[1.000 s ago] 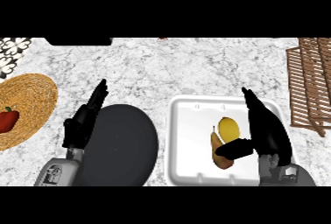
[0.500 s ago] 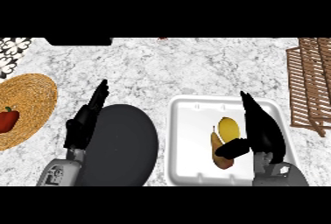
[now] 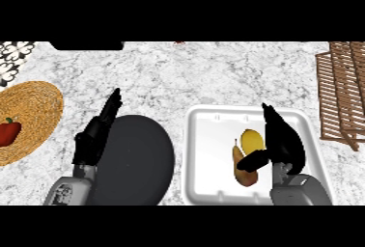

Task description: Pick the lemon from the tray and place it in the tiered shelf

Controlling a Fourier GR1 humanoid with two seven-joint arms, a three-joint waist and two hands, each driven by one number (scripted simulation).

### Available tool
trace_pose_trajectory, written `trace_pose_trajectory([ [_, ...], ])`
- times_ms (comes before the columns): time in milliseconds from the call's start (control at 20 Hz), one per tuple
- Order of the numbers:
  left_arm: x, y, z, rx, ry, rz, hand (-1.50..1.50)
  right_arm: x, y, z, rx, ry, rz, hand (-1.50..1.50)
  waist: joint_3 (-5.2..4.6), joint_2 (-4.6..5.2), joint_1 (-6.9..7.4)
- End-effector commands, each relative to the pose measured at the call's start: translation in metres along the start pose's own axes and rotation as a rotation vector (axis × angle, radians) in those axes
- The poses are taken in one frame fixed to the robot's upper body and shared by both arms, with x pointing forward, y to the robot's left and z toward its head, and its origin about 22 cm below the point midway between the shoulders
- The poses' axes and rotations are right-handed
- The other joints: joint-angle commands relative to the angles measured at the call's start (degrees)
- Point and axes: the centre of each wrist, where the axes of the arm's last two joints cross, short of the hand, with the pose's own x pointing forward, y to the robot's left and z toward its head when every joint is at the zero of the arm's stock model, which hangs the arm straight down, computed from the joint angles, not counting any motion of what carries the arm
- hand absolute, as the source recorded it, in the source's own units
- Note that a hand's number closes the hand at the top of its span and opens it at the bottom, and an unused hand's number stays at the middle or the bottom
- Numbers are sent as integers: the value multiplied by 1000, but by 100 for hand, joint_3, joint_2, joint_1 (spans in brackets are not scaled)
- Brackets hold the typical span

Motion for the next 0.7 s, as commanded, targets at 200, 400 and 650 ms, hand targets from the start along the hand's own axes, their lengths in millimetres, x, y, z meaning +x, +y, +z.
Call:
trace_pose_trajectory([
  [200,-8,-16,-1,8,-10,-3,0,-31,16,-21,30,27,-9,-150,0,3,-10],
  [400,4,3,-21,15,-1,-19,0,-2,14,-30,30,-12,-13,-150,0,4,-4],
  [650,6,-4,0,0,7,-2,0,-34,38,-36,47,4,-14,-150,1,2,6],
])
